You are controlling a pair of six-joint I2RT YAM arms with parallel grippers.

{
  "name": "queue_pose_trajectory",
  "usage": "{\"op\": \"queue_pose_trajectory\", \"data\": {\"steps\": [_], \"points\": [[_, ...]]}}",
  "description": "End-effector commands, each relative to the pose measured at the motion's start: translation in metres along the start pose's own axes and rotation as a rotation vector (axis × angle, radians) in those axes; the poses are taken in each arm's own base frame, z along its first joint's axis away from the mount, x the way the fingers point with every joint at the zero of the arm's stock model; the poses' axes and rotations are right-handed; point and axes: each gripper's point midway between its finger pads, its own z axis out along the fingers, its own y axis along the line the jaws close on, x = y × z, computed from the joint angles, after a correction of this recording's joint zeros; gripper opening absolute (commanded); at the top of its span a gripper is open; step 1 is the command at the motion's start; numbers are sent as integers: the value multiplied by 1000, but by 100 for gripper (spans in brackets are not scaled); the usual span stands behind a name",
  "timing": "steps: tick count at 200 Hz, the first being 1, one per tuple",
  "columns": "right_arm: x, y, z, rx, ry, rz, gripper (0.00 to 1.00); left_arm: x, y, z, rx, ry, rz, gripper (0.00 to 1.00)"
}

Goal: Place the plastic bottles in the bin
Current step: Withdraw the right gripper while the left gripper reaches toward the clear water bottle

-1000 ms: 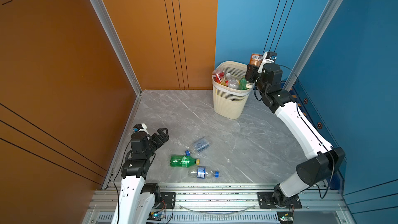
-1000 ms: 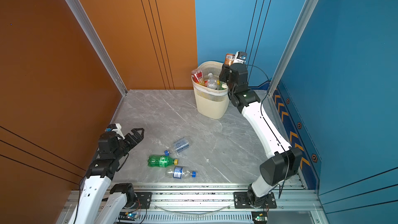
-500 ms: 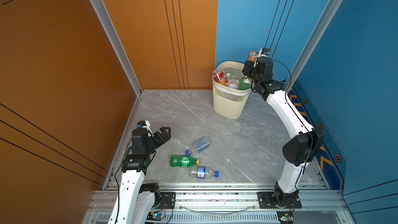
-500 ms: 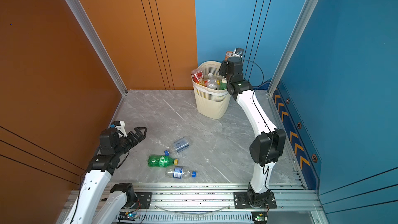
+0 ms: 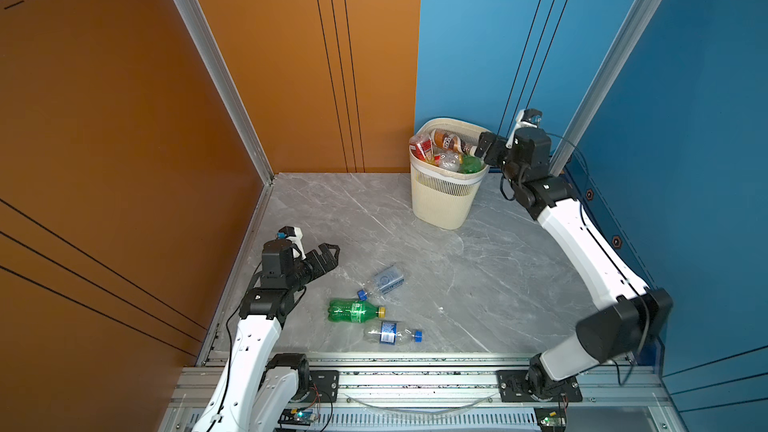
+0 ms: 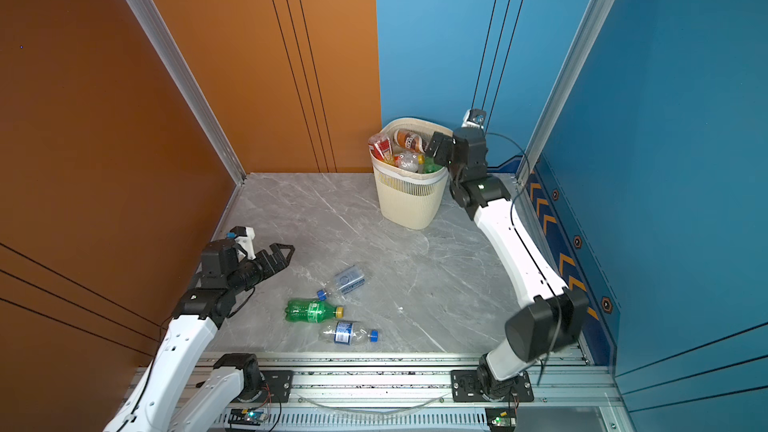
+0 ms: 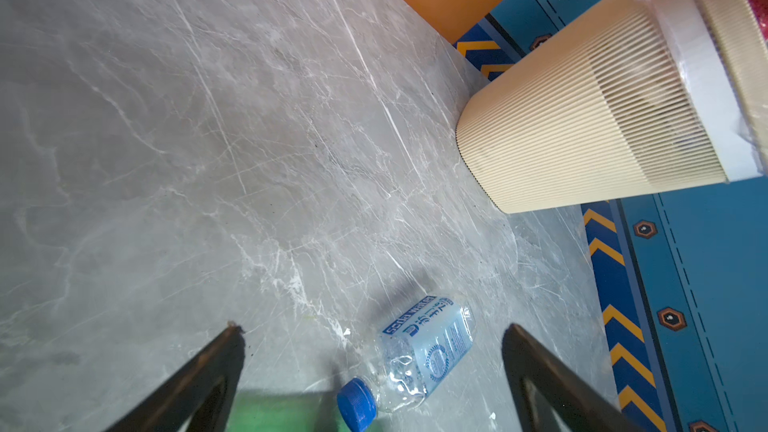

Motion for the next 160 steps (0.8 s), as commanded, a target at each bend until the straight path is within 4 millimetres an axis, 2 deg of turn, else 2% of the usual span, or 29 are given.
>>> {"op": "queue_pose_trajectory", "data": {"steps": [1, 27, 54, 98, 134, 160], "points": [[43, 3, -42, -102, 33, 4, 100, -1, -21, -2, 52, 15, 84, 98], [105, -25, -79, -84, 109, 34, 100, 9, -33, 5, 64, 55, 150, 98], [138, -51, -98, -29, 170, 60, 100, 26, -50, 15, 83, 118, 248, 98], [141, -57, -102, -11, 191, 50, 100, 68, -75, 31, 66, 252, 527, 98], [143, -59, -103, -3, 191, 60, 100, 104, -73, 48, -14, 391, 724, 98], [142, -63, -106, 8, 184, 60, 100, 121, -72, 57, -43, 442, 802, 98]]}}
